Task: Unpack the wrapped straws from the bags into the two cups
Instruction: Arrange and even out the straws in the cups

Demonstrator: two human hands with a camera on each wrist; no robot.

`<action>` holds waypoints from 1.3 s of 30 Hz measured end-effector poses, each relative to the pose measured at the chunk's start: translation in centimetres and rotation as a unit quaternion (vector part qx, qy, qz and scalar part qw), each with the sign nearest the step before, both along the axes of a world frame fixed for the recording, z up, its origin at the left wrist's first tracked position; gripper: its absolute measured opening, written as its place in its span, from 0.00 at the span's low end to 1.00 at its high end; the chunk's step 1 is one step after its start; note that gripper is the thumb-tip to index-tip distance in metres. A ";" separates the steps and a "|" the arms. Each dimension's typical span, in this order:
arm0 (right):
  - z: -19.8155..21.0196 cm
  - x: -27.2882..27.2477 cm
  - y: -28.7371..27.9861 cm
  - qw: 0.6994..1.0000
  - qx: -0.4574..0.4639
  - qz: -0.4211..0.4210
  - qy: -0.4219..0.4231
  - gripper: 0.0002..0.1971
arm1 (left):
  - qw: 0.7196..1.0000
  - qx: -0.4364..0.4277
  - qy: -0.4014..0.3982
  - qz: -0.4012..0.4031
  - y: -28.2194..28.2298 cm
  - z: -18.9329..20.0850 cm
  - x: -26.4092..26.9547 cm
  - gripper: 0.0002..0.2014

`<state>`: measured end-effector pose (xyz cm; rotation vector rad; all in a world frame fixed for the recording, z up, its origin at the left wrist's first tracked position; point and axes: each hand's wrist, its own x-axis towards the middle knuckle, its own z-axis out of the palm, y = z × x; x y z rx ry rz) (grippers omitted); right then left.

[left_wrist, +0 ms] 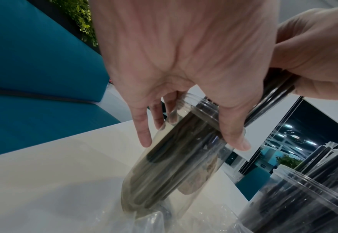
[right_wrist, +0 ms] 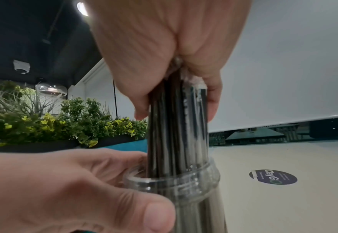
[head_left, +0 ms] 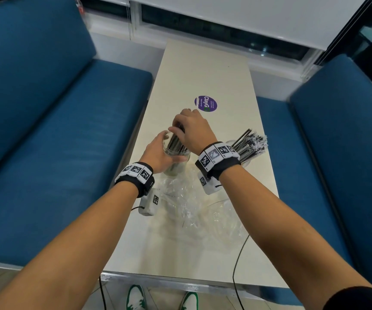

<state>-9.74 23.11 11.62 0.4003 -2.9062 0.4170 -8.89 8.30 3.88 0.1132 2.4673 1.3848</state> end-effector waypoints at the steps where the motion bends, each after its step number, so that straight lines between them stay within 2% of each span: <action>1: -0.1 0.2 -0.1 0.999 0.039 -0.010 -0.008 0.16 | 1.000 0.002 0.004 -0.001 0.0 -0.1 0.1 0.53; 4: 0.1 0.7 -0.3 0.994 0.107 -0.018 -0.019 0.20 | 1.000 0.011 0.012 -0.002 0.0 0.0 0.2 0.43; 6: 1.0 1.0 -0.2 0.994 0.104 0.001 -0.025 0.19 | 1.000 0.017 0.010 -0.004 -0.1 0.2 0.1 0.47; 8: 2.1 1.1 0.1 0.989 0.124 0.033 -0.068 0.25 | 1.000 0.014 0.005 -0.006 -0.1 0.3 0.0 0.56; 10: 3.0 1.1 0.3 0.979 0.147 0.054 -0.127 0.30 | 1.000 0.010 0.001 -0.005 -0.2 0.3 0.0 0.60; 15: 3.5 0.9 0.8 0.977 0.122 0.087 -0.149 0.19 | 1.000 0.006 0.002 -0.003 -0.1 0.2 0.0 0.56; 21: 2.9 1.3 2.0 0.990 0.056 0.077 -0.101 0.20 | 1.000 0.002 0.008 -0.004 0.0 0.3 0.1 0.57; 24: 1.8 1.8 2.0 0.992 0.054 0.077 -0.086 0.19 | 1.000 0.005 0.014 -0.006 -0.1 0.0 0.0 0.57; 27: 1.0 2.2 1.7 0.992 0.075 0.076 -0.071 0.23 | 1.000 0.006 0.008 -0.006 -0.2 -0.2 -0.1 0.58; 36: 1.6 1.9 1.4 0.979 0.195 0.053 -0.031 0.53 | 1.000 0.000 0.004 -0.006 -0.2 -0.2 -0.1 0.58; 38: 1.5 1.4 1.2 0.979 0.187 0.062 -0.049 0.52 | 1.000 0.003 0.008 -0.005 -0.2 -0.2 -0.1 0.57; 39: 1.4 1.1 1.0 0.980 0.173 0.074 -0.069 0.47 | 1.000 0.005 0.009 -0.006 -0.2 -0.1 -0.1 0.56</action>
